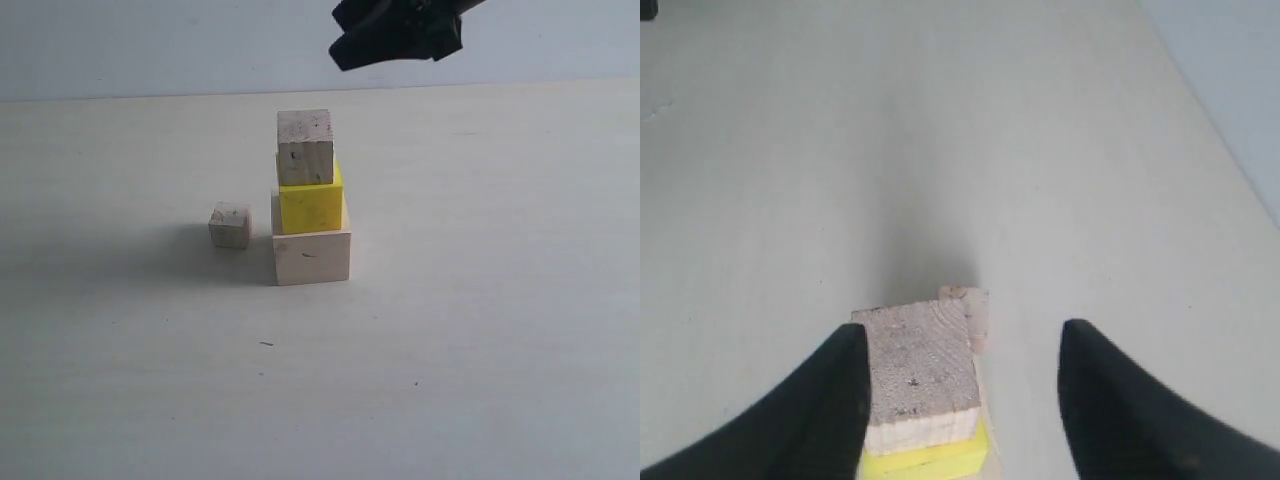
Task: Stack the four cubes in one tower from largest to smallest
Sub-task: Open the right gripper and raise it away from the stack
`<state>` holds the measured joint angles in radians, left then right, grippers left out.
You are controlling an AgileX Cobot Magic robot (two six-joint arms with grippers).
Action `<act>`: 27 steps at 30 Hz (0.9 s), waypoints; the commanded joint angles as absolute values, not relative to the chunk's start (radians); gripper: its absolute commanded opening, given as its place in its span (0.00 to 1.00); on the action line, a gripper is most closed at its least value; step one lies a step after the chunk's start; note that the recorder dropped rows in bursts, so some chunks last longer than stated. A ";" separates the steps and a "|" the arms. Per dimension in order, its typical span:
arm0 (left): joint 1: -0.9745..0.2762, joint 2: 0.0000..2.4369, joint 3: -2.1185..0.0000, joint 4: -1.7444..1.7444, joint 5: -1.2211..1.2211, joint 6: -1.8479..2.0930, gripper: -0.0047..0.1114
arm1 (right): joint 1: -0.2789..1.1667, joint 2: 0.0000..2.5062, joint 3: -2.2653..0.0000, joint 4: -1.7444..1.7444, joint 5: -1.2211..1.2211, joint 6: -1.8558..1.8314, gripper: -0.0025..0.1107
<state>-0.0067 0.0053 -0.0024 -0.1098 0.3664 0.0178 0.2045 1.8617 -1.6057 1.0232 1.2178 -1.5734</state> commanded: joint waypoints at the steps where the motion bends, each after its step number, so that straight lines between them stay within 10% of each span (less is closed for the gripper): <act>1: -0.013 0.000 0.000 -0.108 0.357 0.022 0.04 | 0.184 1.784 -1.613 1.032 1.221 -1.468 0.32; 7: -0.013 0.000 0.000 -0.108 0.357 0.022 0.04 | 0.186 1.724 -1.613 1.024 1.221 -1.416 0.03; 27: -0.013 0.000 0.000 -0.108 0.357 0.022 0.04 | 0.186 1.531 -1.535 0.494 0.754 -0.556 0.02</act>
